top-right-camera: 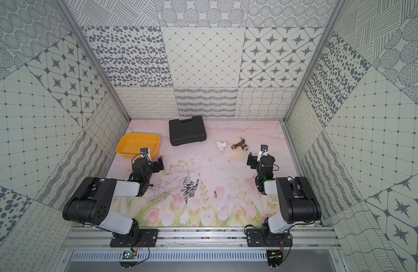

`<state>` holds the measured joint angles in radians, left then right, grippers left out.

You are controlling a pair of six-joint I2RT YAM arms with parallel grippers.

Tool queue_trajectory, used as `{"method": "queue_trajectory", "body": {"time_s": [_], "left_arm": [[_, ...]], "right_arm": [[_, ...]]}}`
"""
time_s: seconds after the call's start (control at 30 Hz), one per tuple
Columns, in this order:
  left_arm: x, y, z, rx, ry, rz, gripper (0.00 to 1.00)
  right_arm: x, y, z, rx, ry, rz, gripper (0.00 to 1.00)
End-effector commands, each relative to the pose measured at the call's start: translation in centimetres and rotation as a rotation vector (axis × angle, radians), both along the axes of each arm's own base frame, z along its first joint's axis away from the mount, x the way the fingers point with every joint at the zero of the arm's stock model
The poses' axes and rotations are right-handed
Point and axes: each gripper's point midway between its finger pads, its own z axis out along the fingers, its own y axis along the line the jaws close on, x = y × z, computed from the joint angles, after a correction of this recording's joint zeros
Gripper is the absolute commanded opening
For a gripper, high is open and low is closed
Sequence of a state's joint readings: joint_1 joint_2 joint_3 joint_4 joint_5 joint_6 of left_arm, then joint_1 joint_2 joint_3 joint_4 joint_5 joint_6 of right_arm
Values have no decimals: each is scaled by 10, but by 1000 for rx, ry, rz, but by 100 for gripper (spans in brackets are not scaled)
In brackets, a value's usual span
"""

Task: Put the bit on the desktop into the storage box
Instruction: Pick up the storage box at the corner of the board.

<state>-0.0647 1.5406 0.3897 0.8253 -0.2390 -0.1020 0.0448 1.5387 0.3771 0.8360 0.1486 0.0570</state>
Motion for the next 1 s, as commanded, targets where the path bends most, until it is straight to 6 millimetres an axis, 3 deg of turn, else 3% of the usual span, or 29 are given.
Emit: {"method": "queue_trajectory", "body": {"time_s": [0.0,0.27,0.5,0.67,0.97], "left_arm": [[0,-2,24,8,2,-13,99],[-12,-4,73,-81,-8,11,99],[-16,-12,103,-129,121,1,99],[-16,-20,96,-142,308,-22,96],[0,-30,54,-128,593,-71,91]], "right_arm": [[-4,-6,25,27,-89,-35,97],[-33,-9,53,77,-24,-60,97],[-63,7,75,261,-2,-22,97],[-75,22,82,349,57,32,97],[-82,40,74,434,168,95,97]]}}
